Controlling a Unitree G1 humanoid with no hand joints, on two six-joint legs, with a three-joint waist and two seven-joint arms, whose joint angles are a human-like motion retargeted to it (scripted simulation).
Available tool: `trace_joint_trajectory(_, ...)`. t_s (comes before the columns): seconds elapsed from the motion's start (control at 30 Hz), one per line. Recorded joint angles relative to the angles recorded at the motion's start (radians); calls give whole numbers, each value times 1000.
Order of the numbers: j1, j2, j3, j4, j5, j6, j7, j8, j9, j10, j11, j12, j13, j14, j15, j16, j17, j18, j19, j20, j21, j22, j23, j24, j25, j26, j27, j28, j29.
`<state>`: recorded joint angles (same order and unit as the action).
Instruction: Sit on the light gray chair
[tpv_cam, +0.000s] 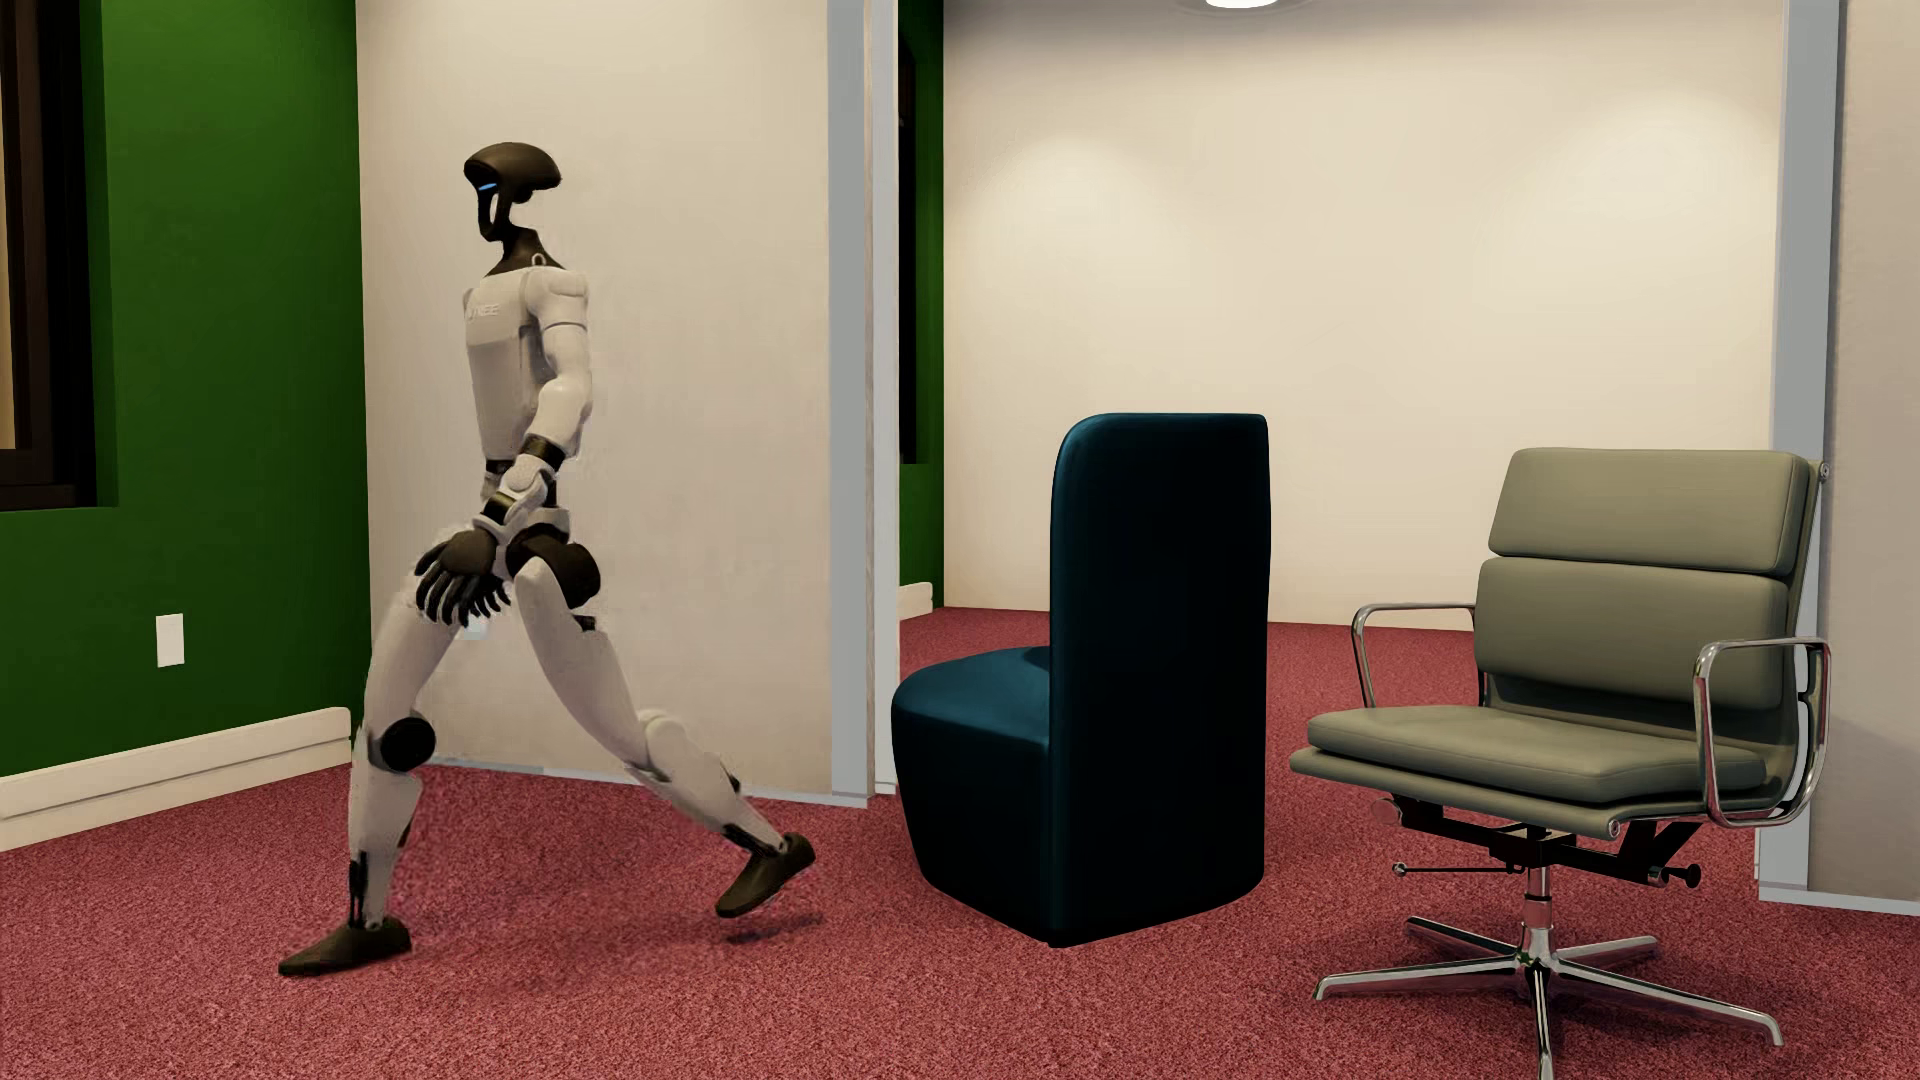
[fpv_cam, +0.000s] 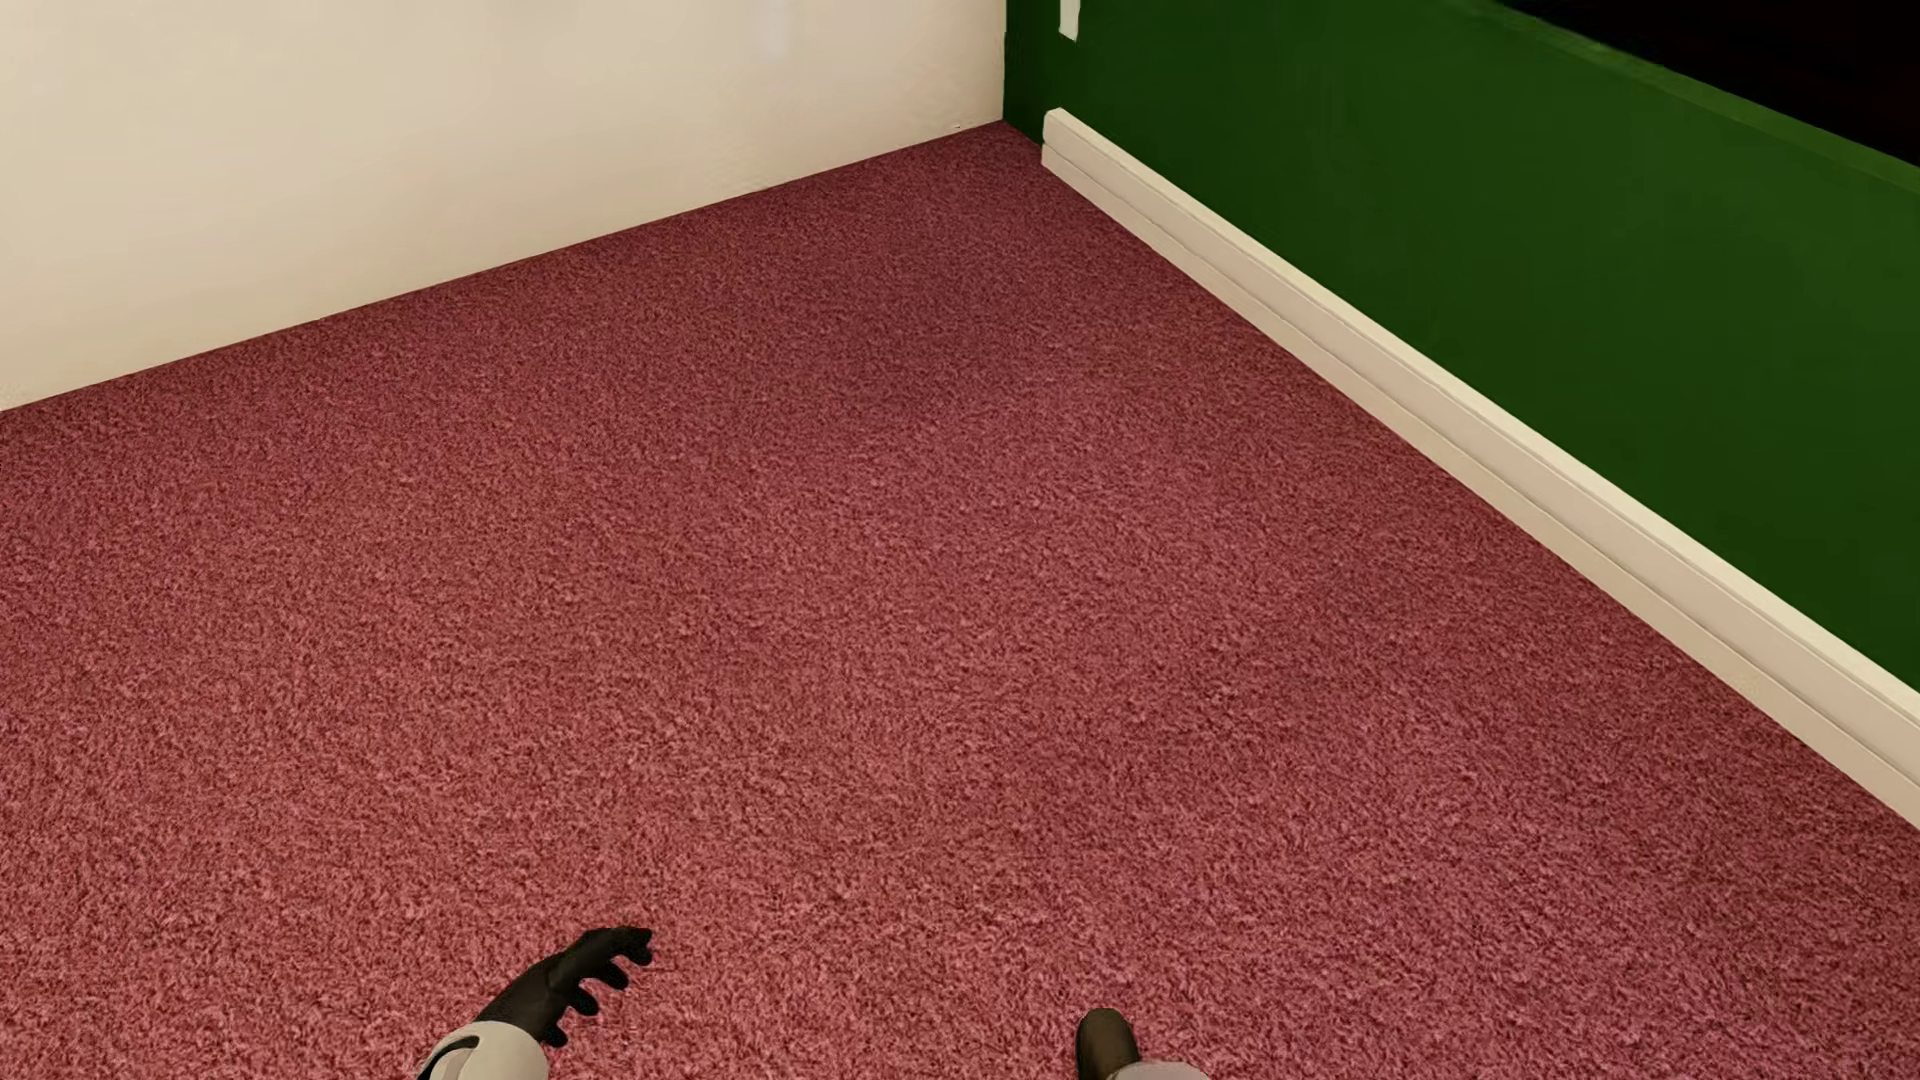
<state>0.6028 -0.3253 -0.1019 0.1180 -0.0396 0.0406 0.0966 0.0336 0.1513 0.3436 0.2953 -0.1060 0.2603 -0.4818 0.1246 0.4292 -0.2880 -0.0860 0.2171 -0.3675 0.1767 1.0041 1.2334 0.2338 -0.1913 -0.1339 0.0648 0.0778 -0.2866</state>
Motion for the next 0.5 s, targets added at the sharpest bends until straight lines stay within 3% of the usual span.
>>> trace_joint_trajectory(0.03, -45, 27, 1, 12, 34, -6, -28, 66, -3, 180, 67, 39, -23, 109, -25, -3, 13, -38, -40, 12, 47, 31, 38, 30, -11, 16, 10, -27, 20)
trace_joint_trajectory(0.07, -151, 109, 16, 40, 49, -14, -60, 57, 7, 426, 65, 85, -59, 285, -63, -11, 34, -74, -109, 13, 49, 48, 46, 28, -40, 25, 14, 0, -7)
trace_joint_trajectory(0.1, -302, 182, 43, 46, 47, -16, -62, -5, 11, 663, 52, 119, -92, 496, -72, -16, 31, -69, -130, 7, 30, 53, 40, 48, -84, 61, 36, -1, -5)
trace_joint_trajectory(0.13, -445, 253, 77, 50, 50, -8, -71, -15, 25, 872, 26, 126, -128, 387, -142, -32, 26, -30, -178, 7, 45, 68, -5, 82, -93, 68, 5, -13, -22)
trace_joint_trajectory(0.17, -570, 310, 116, 39, 38, -33, -93, -23, 37, 990, 18, 142, -182, 285, -180, -36, 21, -28, -149, 13, 95, 68, -30, 103, -101, 67, 0, -22, -22)
trace_joint_trajectory(0.23, -792, 474, 177, 35, 18, -61, -127, -45, 56, 1026, -67, 187, -300, 216, -253, -60, 12, -78, -182, 55, 188, 72, -86, 138, -107, 72, 4, -45, -2)
trace_joint_trajectory(0.27, -900, 545, 203, 39, 4, -59, -149, -71, 59, 957, -114, 200, -366, 203, -261, -87, -10, -107, -157, 80, 216, 78, -120, 118, -122, 63, -23, -41, -13)
trace_joint_trajectory(0.3, -961, 626, 222, 37, -2, -61, -162, -94, 63, 803, -156, 219, -421, 188, -290, -102, -26, -117, -150, 88, 238, 84, -165, 133, -133, 48, -42, -56, 3)
trace_joint_trajectory(0.33, -992, 690, 233, 40, -5, -63, -166, -106, 55, 573, -177, 239, -476, 223, -321, -114, -34, -102, -143, 108, 263, 89, -198, 137, -138, 42, -48, -64, 4)
trace_joint_trajectory(0.37, -982, 747, 242, 23, -35, -58, -148, -96, 46, 297, -177, 260, -516, 271, -351, -138, -37, -70, -100, 123, 297, 106, -216, 127, -128, 27, -62, -69, -15)
trace_joint_trajectory(0.43, -914, 874, 241, -19, -16, -41, -77, -134, 38, -161, -223, 281, -581, 303, -362, -153, -35, 97, -76, 147, 324, 122, -259, 120, -133, 36, -54, -19, -51)
trace_joint_trajectory(0.47, -929, 863, 248, -13, -36, -40, -113, -115, 1, -142, -184, 305, -581, 286, -312, -158, -35, 98, -99, 147, 371, 127, -276, 69, -97, 45, -47, -3, -56)
trace_joint_trajectory(0.5, -926, 848, 248, -42, -56, -66, -126, -104, 0, -81, -34, 291, -585, 382, -337, -144, -8, 89, -94, 151, 352, 151, -262, 83, -112, 44, -35, -5, -71)
